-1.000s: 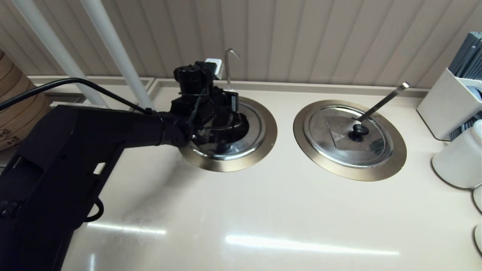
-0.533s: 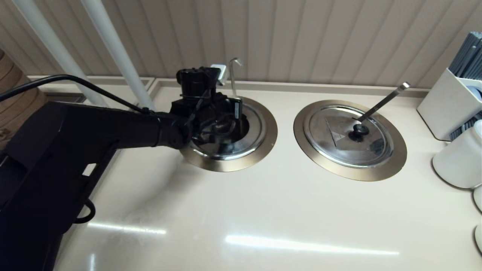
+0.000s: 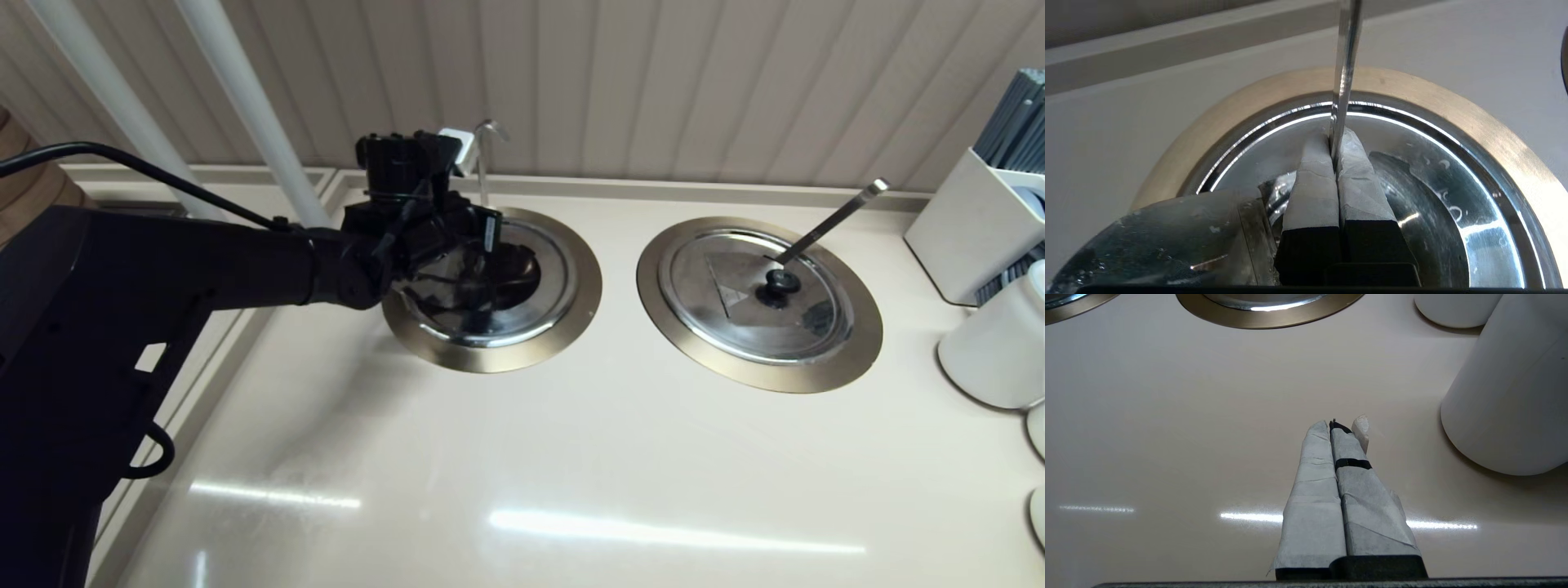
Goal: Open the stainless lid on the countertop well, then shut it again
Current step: Stir with a spoon
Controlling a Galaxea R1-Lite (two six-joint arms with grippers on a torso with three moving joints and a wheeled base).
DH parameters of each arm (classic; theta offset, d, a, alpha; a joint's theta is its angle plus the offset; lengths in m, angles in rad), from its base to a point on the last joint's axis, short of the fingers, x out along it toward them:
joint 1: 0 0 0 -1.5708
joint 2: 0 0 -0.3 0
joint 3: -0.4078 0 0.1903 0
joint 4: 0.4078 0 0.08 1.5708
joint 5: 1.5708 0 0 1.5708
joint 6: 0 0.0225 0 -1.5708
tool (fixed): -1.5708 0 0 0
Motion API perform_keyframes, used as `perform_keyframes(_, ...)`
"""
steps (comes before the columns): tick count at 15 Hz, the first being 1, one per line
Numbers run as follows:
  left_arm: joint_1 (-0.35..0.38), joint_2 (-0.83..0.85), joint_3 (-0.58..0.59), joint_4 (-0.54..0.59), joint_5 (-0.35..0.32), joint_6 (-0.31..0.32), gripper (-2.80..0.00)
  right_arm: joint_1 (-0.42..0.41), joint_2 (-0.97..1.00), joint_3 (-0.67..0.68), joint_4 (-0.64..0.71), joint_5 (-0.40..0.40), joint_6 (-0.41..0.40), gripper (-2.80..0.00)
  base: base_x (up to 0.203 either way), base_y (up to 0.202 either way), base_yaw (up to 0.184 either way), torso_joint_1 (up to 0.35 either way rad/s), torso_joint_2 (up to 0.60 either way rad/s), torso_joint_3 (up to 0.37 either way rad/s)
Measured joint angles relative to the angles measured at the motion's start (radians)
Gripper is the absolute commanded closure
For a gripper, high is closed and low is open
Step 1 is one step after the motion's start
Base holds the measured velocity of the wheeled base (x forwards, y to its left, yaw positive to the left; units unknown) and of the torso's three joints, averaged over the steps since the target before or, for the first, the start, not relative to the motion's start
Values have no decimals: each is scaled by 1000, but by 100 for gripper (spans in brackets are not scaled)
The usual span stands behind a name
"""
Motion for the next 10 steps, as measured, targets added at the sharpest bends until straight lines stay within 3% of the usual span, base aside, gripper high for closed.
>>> perform_keyframes(3, -3, 27, -39, -1, 20, -4, 0, 0, 0, 0, 0, 0, 0, 0, 0, 0, 0, 0, 0, 0)
perform_keyframes(6, -22, 92, -109, -26, 90, -26, 0, 0, 0, 0, 0, 0, 0, 0, 0, 0, 0, 0, 0, 0)
perform_keyframes(10, -32, 125, -129, -44, 95, -36, 0, 0, 0, 0, 0, 0, 0, 0, 0, 0, 0, 0, 0, 0)
